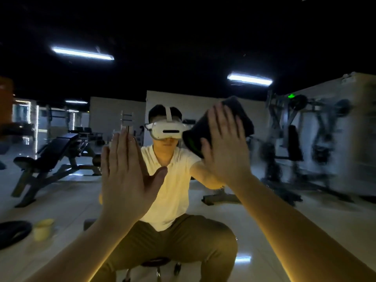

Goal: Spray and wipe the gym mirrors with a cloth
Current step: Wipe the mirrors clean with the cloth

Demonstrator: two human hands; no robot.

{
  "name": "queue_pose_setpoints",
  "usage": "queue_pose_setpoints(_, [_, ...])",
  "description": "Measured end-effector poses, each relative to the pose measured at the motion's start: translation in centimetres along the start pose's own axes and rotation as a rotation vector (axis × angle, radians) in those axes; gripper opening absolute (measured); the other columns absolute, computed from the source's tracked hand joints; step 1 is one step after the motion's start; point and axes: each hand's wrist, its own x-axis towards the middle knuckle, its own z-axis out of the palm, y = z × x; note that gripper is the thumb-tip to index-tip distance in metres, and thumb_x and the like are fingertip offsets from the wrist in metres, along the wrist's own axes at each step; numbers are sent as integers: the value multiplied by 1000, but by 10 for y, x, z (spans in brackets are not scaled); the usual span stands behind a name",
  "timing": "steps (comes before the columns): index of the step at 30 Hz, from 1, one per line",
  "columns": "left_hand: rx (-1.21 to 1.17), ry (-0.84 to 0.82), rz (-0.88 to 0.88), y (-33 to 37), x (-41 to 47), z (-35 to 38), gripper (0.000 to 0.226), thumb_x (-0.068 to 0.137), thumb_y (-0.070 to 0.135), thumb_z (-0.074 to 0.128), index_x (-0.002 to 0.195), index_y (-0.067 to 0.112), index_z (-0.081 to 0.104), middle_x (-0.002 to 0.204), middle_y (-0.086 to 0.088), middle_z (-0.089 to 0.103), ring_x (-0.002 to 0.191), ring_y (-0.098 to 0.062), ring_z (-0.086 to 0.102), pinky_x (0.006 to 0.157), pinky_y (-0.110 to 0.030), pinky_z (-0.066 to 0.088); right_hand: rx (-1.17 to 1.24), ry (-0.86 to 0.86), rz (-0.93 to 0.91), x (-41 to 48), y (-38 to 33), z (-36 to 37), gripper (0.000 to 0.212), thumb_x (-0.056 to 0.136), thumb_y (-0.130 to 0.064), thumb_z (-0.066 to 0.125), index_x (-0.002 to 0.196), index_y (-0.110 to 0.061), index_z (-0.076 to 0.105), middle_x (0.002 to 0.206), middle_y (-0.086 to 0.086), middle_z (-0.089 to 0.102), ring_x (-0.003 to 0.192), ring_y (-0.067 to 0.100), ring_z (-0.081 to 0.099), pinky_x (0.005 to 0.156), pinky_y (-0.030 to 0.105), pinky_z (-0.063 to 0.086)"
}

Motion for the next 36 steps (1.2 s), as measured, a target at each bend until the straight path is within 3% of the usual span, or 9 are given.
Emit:
queue_pose_setpoints(6, [51,-38,9,1,-4,4,114,90,76,51,161,-8,22,170,-29,17,160,-39,12,129,-57,12,20,81,440,-40,52,8,67,107,-40,24,164,-6,13,171,16,14,158,32,12,128,51,11])
queue_pose_setpoints(10, [11,-41,25,-2,-5,-5,107,92,68,55,160,-7,24,169,-27,20,160,-38,15,129,-58,15,122,169,723,-38,21,11,68,106,-38,27,163,-1,15,170,18,17,157,35,16,125,56,17])
queue_pose_setpoints(16, [-52,-47,-37,-22,-42,-16,93,93,48,61,162,-2,23,171,-21,20,160,-37,17,129,-57,13,214,97,351,-17,-82,8,74,107,-54,20,164,-7,14,172,15,10,159,30,5,129,49,4])
queue_pose_setpoints(20, [-67,-72,-83,-30,-61,-17,91,96,48,56,164,0,21,173,-20,16,161,-35,13,128,-59,15,236,18,-32,-18,-135,7,64,110,-46,17,164,-12,19,172,10,11,160,26,4,129,45,-1])
queue_pose_setpoints(24, [-60,-99,-79,-28,-74,-18,88,97,47,55,164,1,21,173,-18,14,162,-33,10,128,-59,16,118,-34,-333,-48,-126,14,59,111,-39,28,164,-12,22,172,8,14,160,24,7,129,45,4])
queue_pose_setpoints(26, [-52,-87,-50,-24,-76,-18,90,96,46,58,164,0,21,173,-19,14,161,-35,12,129,-58,14,86,-34,-313,-59,-102,17,63,110,-41,33,165,-13,19,172,8,12,160,24,7,129,45,4])
queue_pose_setpoints(36, [-52,-96,-31,1,-81,-7,92,95,49,60,161,-6,25,170,-25,19,159,-40,19,127,-60,20,4,32,263,-120,28,21,66,108,-39,23,162,-3,20,170,17,16,158,33,14,127,54,16])
